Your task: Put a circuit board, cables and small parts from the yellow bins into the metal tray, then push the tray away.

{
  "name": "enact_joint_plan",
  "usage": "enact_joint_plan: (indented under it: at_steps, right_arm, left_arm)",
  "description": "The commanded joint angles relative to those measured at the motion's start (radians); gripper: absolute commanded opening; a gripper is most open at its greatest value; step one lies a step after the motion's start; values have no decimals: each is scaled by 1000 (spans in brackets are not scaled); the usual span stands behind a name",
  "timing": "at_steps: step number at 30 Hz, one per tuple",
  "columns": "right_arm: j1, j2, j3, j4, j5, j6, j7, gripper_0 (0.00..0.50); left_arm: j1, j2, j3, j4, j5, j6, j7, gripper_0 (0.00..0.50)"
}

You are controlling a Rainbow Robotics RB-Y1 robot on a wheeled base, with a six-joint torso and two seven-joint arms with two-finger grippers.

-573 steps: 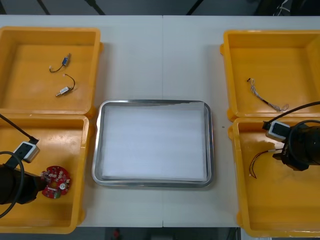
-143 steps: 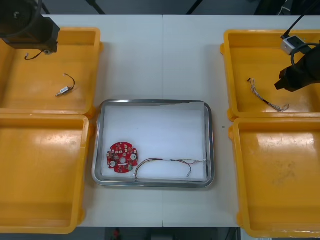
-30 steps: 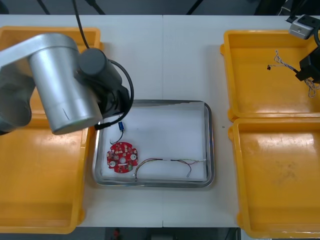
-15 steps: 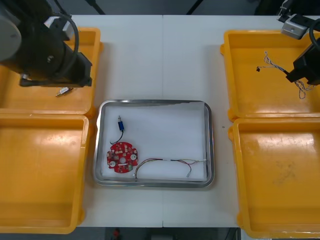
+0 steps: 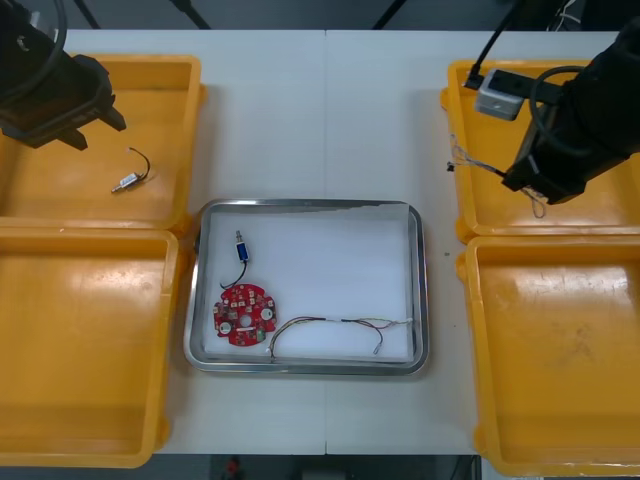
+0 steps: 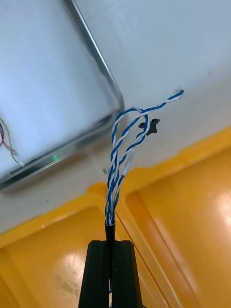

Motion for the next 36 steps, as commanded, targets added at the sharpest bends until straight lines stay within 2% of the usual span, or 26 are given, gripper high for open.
enact_joint_plan:
  at_steps: [1,5,12,13,15,18,24,26,29,36]
  right_arm:
    - [-69,22,125,-31,-68,-89,23,0]
    - [-112,31,242,-31,-93,-178,26,0]
    - [-186,71,431,-14,-64,-303,37,0]
    - [-186,71,431,-14,-64,-303,37,0]
    - [-199,86,494,6,-48,-373,80,0]
    - [-206,101,547,37,-39,-425,146,0]
    - [-206,123,610,91,-25,-453,247,0]
    - [-206,135,628,117,-15,-453,273,0]
    - [-206,144,641,135,-1,-450,273,0]
    - [-206,198,655,219,44,-450,281,0]
  left_arm:
    - [-50,57,24,92,-29,-43,198,500]
    - [-50,62,24,156,-36,-60,345,500]
    - [-63,62,4,224,-29,-61,672,500]
    - [-63,62,4,224,-29,-61,672,500]
    - [-77,62,-47,234,-36,-75,793,500]
    - [-88,62,-96,253,-45,-95,882,500]
    - [-90,33,-151,302,-49,-179,1003,500]
    - [-96,11,-187,314,-77,-205,1046,500]
    - [-105,-3,-220,327,-97,-228,1083,500]
    - [-119,-49,-249,377,-89,-268,1126,500]
